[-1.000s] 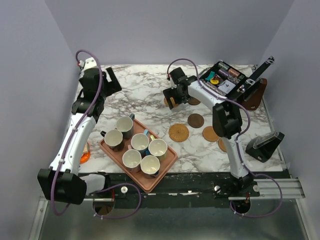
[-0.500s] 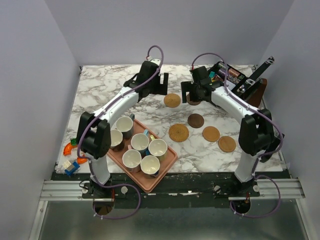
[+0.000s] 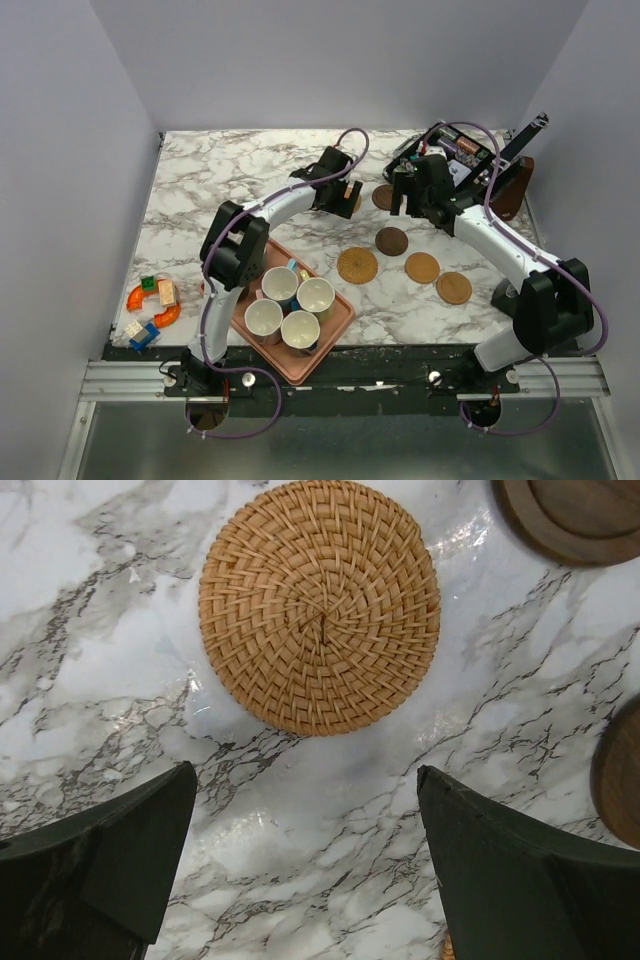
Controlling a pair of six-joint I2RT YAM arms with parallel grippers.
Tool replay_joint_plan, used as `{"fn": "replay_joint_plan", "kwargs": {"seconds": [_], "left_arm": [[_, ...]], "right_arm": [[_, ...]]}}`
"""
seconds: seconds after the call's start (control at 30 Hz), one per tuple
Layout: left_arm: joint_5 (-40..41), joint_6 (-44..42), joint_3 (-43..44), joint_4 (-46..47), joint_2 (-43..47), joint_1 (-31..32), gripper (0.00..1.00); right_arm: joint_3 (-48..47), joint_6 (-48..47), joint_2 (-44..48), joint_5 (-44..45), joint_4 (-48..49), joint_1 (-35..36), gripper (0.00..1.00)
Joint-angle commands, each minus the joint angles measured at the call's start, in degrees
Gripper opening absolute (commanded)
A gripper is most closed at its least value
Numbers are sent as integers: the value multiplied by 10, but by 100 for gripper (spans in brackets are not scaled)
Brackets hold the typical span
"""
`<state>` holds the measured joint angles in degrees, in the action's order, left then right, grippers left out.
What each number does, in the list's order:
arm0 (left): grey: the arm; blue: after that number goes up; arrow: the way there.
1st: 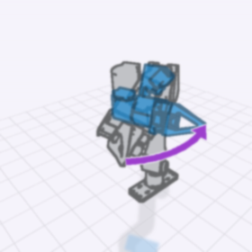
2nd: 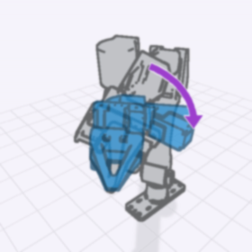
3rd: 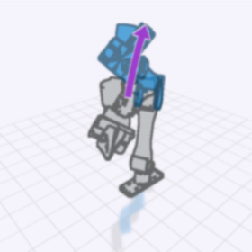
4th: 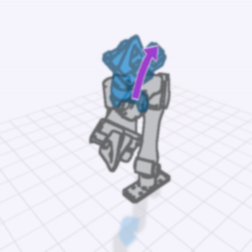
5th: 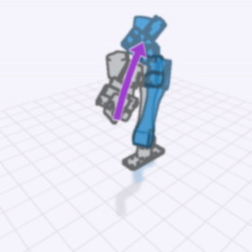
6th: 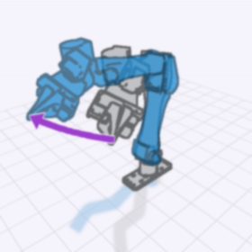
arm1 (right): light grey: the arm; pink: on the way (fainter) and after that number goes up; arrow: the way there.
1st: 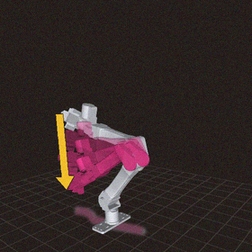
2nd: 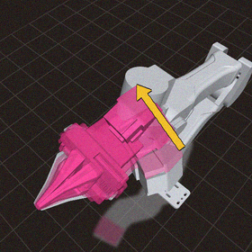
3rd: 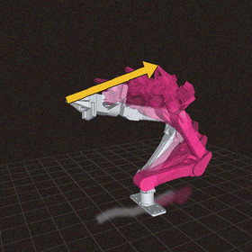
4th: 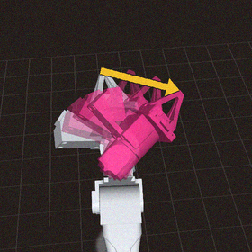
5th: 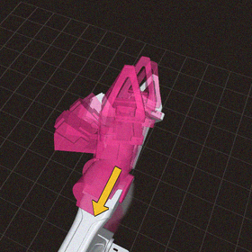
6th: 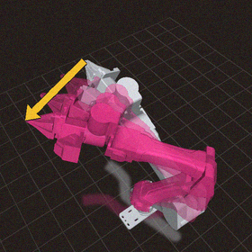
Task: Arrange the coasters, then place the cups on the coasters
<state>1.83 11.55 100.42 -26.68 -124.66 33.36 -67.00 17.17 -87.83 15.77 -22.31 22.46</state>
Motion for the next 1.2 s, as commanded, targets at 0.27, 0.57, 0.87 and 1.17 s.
{"fn": "replay_joint_plan", "kwargs": {"seconds": [0.27,0.57,0.87,1.17], "left_arm": [[-12,-16,83,-29,-78,16,99],[81,5,137,-77,-134,16,94],[145,35,223,-123,-195,-1,79],[145,66,278,-143,-225,-52,77]], "right_arm": [[32,10,35,15,31,-7,100],[30,15,40,21,31,-7,100],[36,18,42,24,29,-7,100],[20,11,6,14,18,-7,100]]}}
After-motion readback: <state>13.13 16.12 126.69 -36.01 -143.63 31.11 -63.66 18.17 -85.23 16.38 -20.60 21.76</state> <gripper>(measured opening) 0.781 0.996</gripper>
